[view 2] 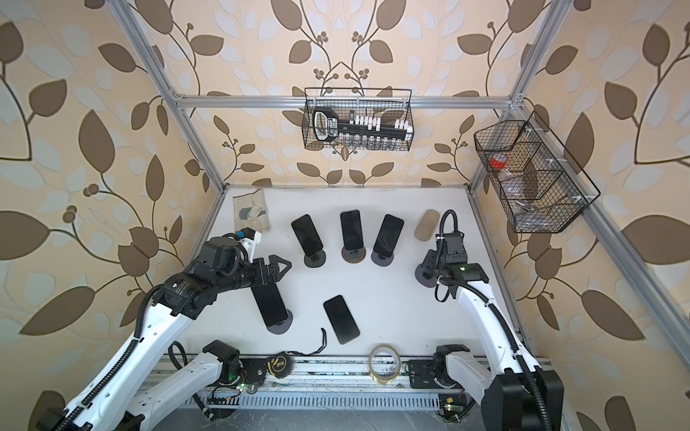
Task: Remove the phone from the phone stand
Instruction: Place the phone stand at the top-right of the table.
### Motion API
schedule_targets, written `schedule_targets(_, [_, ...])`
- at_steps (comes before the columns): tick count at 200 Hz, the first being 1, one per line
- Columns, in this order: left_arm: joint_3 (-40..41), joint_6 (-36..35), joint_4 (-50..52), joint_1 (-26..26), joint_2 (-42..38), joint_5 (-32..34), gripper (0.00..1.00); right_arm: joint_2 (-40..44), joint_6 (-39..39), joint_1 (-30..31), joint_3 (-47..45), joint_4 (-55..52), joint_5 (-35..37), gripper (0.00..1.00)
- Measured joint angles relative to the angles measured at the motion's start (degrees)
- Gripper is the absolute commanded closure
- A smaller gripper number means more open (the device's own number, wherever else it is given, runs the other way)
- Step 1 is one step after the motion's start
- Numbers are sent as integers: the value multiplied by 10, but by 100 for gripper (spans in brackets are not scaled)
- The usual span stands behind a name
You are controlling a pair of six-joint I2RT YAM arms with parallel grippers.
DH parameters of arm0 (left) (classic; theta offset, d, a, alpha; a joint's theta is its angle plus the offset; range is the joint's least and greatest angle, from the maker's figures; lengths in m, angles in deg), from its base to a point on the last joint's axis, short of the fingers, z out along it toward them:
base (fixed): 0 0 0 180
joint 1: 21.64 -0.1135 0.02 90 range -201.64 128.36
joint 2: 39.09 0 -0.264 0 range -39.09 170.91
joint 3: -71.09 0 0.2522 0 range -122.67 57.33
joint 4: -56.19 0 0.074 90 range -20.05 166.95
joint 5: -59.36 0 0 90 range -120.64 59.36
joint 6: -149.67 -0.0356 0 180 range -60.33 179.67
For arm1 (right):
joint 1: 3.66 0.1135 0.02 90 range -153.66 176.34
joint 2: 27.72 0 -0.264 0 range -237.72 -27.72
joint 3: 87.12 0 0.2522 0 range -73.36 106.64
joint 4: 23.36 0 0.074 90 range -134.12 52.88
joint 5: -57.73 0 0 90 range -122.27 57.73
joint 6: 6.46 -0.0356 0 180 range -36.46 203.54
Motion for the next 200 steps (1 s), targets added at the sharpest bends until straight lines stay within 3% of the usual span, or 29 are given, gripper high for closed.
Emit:
schedule_targets(56, [0,-18,2,0,-11,13,1,-110,0,-59,69,83,-23,42])
schedule_targets(134, [0,-24,2,0,-22,18,1,-250,22,-38,152,195,-20,43])
schedule_targets(200, [2,-24,0,0,-22,15,1,-344,65,-20,235,220,-23,42])
